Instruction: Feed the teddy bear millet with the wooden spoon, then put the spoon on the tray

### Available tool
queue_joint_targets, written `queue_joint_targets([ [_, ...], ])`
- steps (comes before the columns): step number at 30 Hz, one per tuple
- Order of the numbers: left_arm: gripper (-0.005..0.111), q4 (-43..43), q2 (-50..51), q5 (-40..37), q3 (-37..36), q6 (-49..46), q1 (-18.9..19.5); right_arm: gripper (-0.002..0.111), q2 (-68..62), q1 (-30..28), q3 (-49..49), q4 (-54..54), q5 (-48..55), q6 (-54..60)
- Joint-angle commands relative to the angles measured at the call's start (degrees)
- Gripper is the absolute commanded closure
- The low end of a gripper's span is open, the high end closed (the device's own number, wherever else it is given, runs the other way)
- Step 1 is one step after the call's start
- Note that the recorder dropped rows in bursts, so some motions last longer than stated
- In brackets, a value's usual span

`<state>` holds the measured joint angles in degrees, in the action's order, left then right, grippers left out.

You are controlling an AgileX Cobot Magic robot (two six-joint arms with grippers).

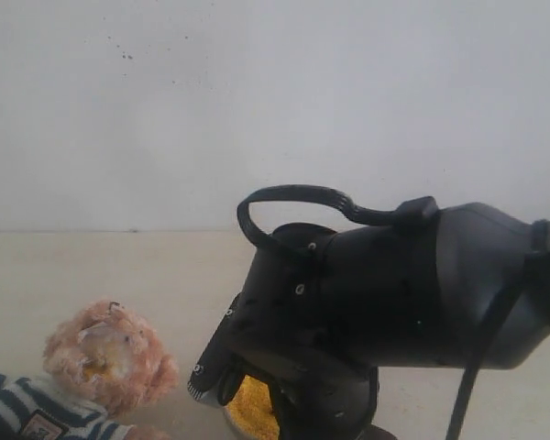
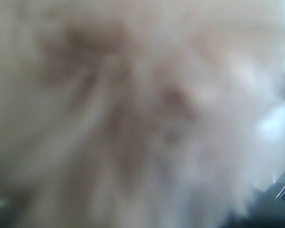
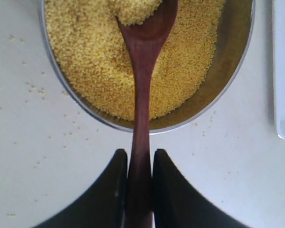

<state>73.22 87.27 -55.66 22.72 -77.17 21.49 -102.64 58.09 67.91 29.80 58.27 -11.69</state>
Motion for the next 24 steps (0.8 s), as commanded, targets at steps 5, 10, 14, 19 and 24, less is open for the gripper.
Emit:
queue_joint_targets([
  [5,0.103,0.82,0.08,-0.98,-0.09,-0.42,0.13,0.106,1.46,-1.2,0.17,-3.3,0.45,-0.22],
  [10,0.103,0.82,0.08,-0.98,-0.09,-0.42,0.13,0.106,3.83,-1.62,0.17,-4.8,-0.37,-0.22],
  [14,0.103,0.82,0.08,-0.98,-0.09,-0.42,0.13,0.106,4.89,-2.89,0.17,-6.1,1.43,-0.22],
  [19,0.103,0.82,0.08,-0.98,-0.09,-0.42,0.13,0.106,6.05,-3.28,0.17,-6.57,1.72,-0.22],
  [24,0.103,0.82,0.08,-0.98,-0.09,-0.42,0.13,0.106,8.97,-4.49,-0.33,-11.69,-2.11,-0.22],
])
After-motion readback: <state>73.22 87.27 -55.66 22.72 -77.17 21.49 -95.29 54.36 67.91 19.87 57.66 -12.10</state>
